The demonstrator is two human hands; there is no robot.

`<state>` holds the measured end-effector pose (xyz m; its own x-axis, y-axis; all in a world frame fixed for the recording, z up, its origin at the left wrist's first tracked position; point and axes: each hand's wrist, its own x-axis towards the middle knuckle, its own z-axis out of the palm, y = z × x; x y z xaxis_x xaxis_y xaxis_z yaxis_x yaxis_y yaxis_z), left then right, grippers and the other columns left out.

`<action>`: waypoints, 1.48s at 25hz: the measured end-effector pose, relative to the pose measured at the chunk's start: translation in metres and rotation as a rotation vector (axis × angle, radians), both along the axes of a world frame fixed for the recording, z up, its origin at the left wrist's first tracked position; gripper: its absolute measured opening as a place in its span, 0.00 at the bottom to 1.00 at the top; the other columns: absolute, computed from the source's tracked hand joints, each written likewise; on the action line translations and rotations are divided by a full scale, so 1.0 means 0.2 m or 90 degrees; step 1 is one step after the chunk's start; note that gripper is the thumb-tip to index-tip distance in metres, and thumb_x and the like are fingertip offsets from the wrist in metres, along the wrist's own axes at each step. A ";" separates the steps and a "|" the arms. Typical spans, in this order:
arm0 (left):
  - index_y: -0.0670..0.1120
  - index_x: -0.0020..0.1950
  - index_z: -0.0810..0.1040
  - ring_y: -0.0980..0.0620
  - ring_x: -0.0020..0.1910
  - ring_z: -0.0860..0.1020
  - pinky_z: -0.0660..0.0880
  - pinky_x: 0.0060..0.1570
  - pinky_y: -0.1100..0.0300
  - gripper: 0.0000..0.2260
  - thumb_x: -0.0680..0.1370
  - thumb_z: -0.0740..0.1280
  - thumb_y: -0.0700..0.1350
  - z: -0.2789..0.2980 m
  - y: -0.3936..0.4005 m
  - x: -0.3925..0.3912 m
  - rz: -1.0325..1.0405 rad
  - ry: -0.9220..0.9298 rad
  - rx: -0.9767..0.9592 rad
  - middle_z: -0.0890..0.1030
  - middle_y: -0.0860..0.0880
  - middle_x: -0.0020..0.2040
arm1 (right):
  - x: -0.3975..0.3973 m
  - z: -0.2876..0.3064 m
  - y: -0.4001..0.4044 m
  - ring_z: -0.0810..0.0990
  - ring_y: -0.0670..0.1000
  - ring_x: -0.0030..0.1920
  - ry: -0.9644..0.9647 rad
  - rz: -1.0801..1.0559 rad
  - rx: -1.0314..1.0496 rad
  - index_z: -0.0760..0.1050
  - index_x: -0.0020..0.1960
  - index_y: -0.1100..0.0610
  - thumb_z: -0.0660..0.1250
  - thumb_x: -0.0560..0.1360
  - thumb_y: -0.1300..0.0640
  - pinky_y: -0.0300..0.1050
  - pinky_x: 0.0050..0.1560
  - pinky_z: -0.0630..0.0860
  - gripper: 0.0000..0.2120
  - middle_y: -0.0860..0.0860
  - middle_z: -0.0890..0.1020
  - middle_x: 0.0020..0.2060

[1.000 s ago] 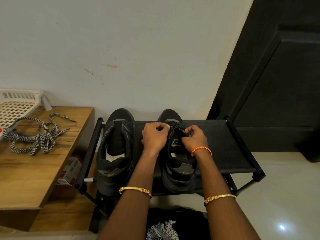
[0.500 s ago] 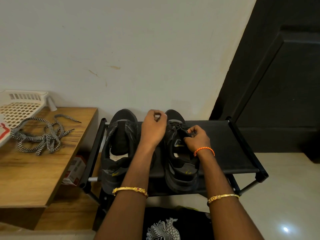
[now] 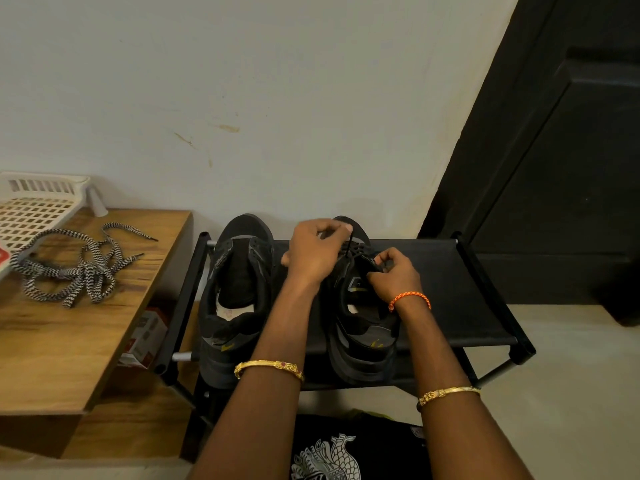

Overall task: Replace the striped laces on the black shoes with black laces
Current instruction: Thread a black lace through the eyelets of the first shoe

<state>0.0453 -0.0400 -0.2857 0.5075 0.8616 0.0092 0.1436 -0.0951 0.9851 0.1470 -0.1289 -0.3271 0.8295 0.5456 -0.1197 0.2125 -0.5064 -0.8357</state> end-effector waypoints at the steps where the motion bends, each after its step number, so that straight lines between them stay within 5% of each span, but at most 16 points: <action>1: 0.50 0.41 0.82 0.50 0.54 0.80 0.71 0.63 0.48 0.02 0.74 0.72 0.46 0.04 0.00 -0.01 0.012 -0.068 0.003 0.83 0.49 0.48 | 0.00 0.00 0.00 0.73 0.48 0.34 0.005 0.004 0.001 0.70 0.40 0.51 0.67 0.71 0.65 0.38 0.30 0.69 0.11 0.49 0.74 0.34; 4: 0.47 0.43 0.79 0.60 0.47 0.81 0.75 0.49 0.69 0.03 0.77 0.68 0.42 0.10 0.00 -0.02 0.006 -0.209 -0.036 0.83 0.53 0.45 | 0.00 0.00 0.00 0.74 0.47 0.34 0.015 0.000 0.001 0.69 0.40 0.51 0.67 0.71 0.65 0.39 0.30 0.70 0.11 0.50 0.75 0.34; 6: 0.44 0.46 0.75 0.56 0.37 0.81 0.77 0.40 0.68 0.04 0.79 0.62 0.40 0.10 -0.01 -0.02 -0.014 -0.217 -0.115 0.82 0.50 0.38 | 0.00 0.00 -0.01 0.74 0.48 0.34 0.013 -0.004 0.000 0.69 0.39 0.50 0.67 0.71 0.64 0.39 0.30 0.69 0.11 0.50 0.75 0.34; 8: 0.43 0.48 0.75 0.52 0.38 0.79 0.78 0.44 0.61 0.04 0.79 0.62 0.43 0.04 0.01 -0.01 -0.016 -0.052 -0.076 0.80 0.48 0.40 | 0.00 0.01 -0.01 0.73 0.47 0.34 0.011 -0.002 -0.001 0.69 0.39 0.50 0.67 0.71 0.64 0.39 0.30 0.69 0.11 0.50 0.75 0.33; 10: 0.46 0.52 0.77 0.47 0.50 0.78 0.73 0.57 0.51 0.07 0.78 0.64 0.48 -0.05 0.02 0.00 -0.036 0.230 0.067 0.81 0.46 0.49 | 0.00 0.01 -0.01 0.73 0.47 0.33 0.009 -0.001 0.003 0.69 0.38 0.50 0.67 0.70 0.64 0.39 0.30 0.68 0.11 0.49 0.74 0.33; 12: 0.50 0.51 0.79 0.45 0.58 0.74 0.67 0.63 0.45 0.07 0.78 0.65 0.51 -0.10 0.00 0.01 -0.034 0.372 0.140 0.80 0.47 0.55 | 0.00 0.01 -0.01 0.73 0.47 0.33 0.005 -0.005 0.003 0.70 0.38 0.50 0.67 0.70 0.64 0.38 0.29 0.67 0.11 0.49 0.74 0.33; 19: 0.50 0.40 0.79 0.45 0.60 0.72 0.64 0.56 0.46 0.08 0.78 0.65 0.47 -0.11 0.00 0.06 -0.015 0.313 0.139 0.78 0.46 0.55 | 0.00 0.01 -0.01 0.73 0.46 0.32 0.008 0.001 0.000 0.70 0.39 0.50 0.68 0.70 0.64 0.38 0.29 0.67 0.11 0.49 0.75 0.32; 23: 0.52 0.40 0.76 0.51 0.52 0.78 0.71 0.58 0.50 0.09 0.79 0.64 0.44 -0.03 -0.01 0.05 -0.006 0.014 0.047 0.80 0.51 0.45 | 0.00 0.01 -0.01 0.74 0.47 0.34 0.018 0.003 0.002 0.70 0.40 0.51 0.68 0.71 0.64 0.38 0.30 0.68 0.10 0.50 0.75 0.34; 27: 0.48 0.46 0.72 0.56 0.40 0.79 0.75 0.41 0.66 0.05 0.81 0.59 0.41 0.00 0.00 0.04 -0.023 -0.191 -0.114 0.80 0.52 0.41 | 0.00 0.01 -0.01 0.74 0.47 0.34 0.019 0.006 0.001 0.70 0.40 0.51 0.68 0.71 0.64 0.39 0.31 0.70 0.11 0.50 0.75 0.34; 32: 0.48 0.45 0.76 0.51 0.47 0.77 0.74 0.51 0.54 0.06 0.78 0.65 0.49 -0.13 0.01 0.03 -0.048 0.326 0.163 0.79 0.51 0.44 | 0.00 0.01 -0.01 0.73 0.46 0.33 0.009 0.005 0.000 0.70 0.40 0.51 0.68 0.70 0.64 0.39 0.29 0.67 0.10 0.49 0.74 0.32; 37: 0.48 0.37 0.77 0.50 0.45 0.79 0.74 0.48 0.56 0.09 0.77 0.68 0.45 -0.15 0.04 0.04 -0.036 0.251 0.123 0.79 0.52 0.37 | 0.01 0.01 -0.01 0.72 0.46 0.32 0.002 0.003 -0.006 0.70 0.38 0.50 0.68 0.70 0.63 0.38 0.29 0.65 0.11 0.48 0.74 0.32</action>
